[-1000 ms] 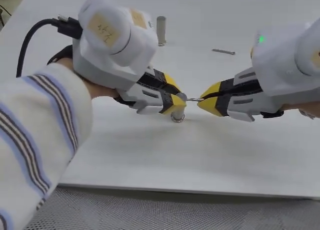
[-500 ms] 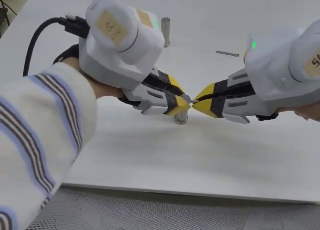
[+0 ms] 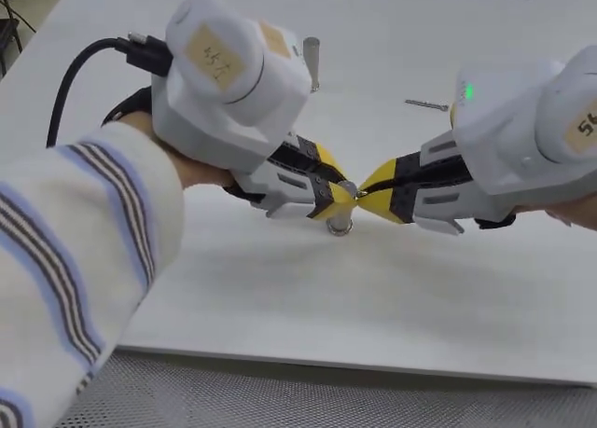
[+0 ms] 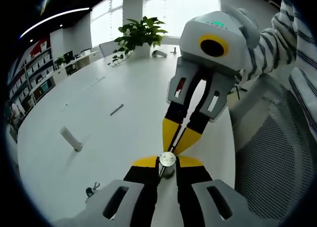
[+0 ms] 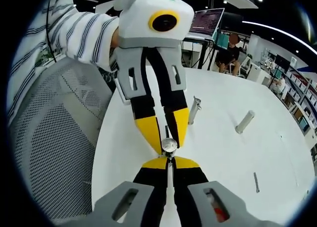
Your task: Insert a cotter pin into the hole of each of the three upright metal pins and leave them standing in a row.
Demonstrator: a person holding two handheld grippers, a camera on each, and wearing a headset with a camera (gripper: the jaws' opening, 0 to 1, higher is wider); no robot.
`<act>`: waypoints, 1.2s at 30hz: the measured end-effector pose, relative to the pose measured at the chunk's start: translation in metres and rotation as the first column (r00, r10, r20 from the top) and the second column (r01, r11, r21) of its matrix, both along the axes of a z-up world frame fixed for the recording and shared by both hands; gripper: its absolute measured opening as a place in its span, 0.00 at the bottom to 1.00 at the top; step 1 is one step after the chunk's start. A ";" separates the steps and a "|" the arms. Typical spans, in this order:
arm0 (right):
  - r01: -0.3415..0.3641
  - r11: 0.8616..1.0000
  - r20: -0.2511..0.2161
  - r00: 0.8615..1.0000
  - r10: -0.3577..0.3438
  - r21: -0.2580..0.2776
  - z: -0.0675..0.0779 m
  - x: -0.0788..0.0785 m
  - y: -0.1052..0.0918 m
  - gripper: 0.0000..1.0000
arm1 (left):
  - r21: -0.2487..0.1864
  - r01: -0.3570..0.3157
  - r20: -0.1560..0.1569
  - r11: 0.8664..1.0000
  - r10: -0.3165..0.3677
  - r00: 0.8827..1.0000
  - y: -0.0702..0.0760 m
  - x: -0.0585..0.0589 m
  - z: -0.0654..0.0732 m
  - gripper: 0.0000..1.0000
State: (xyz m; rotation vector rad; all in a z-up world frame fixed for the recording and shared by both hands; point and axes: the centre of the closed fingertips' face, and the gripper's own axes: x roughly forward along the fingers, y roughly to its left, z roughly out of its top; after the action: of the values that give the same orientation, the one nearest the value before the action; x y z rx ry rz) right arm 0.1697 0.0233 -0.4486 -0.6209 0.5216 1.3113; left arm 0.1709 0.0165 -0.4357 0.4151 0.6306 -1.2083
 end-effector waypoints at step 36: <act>0.256 0.952 -0.234 0.948 -0.214 0.166 -0.027 -0.005 0.001 0.20 | -0.178 -0.147 -0.103 0.973 0.130 0.986 0.018 -0.053 0.009 0.67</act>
State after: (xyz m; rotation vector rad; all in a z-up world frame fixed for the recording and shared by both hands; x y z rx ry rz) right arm 0.1648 0.0242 -0.4755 -0.2461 0.6149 1.1878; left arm 0.1181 0.0344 -0.4268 0.1577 0.6091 -1.1454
